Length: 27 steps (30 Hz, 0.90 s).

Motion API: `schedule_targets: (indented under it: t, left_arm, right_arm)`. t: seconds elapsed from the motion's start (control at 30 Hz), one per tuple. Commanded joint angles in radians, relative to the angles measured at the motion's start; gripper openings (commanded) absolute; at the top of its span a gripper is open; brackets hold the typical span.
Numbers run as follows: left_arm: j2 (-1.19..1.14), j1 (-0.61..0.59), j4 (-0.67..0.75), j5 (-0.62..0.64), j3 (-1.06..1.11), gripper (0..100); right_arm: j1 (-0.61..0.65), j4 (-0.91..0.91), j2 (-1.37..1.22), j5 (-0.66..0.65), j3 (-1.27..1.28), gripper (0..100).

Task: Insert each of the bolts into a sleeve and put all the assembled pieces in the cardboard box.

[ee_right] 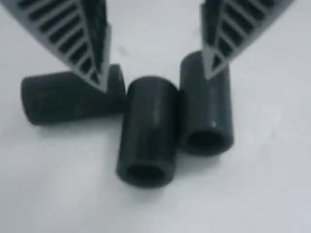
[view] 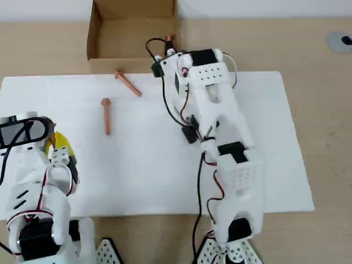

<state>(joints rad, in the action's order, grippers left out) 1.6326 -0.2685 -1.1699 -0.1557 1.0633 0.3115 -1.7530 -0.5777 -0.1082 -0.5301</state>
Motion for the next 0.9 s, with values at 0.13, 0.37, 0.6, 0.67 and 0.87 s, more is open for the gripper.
schedule_targets:
  t: [0.13, 0.37, 0.6, 0.67, 0.87]
  left_arm:
    - [0.004, -0.008, 0.031, 0.002, -0.012, 1]
    - [0.004, -0.012, 0.031, 0.002, -0.014, 1]
    - [0.007, -0.012, 0.031, 0.002, -0.014, 1]
    - [0.007, -0.012, 0.031, 0.002, -0.014, 1]
    - [0.008, -0.014, 0.031, 0.0, -0.014, 1]
  right_arm:
    - [-0.016, 0.014, -0.059, -0.012, -0.039, 16.8]
    - [-0.016, 0.025, -0.094, -0.014, -0.042, 16.9]
    - [-0.016, 0.051, -0.125, -0.043, -0.042, 16.9]
    - [-0.016, 0.051, -0.154, -0.052, -0.042, 16.9]
    - [-0.028, 0.054, -0.205, -0.069, -0.044, 18.3]
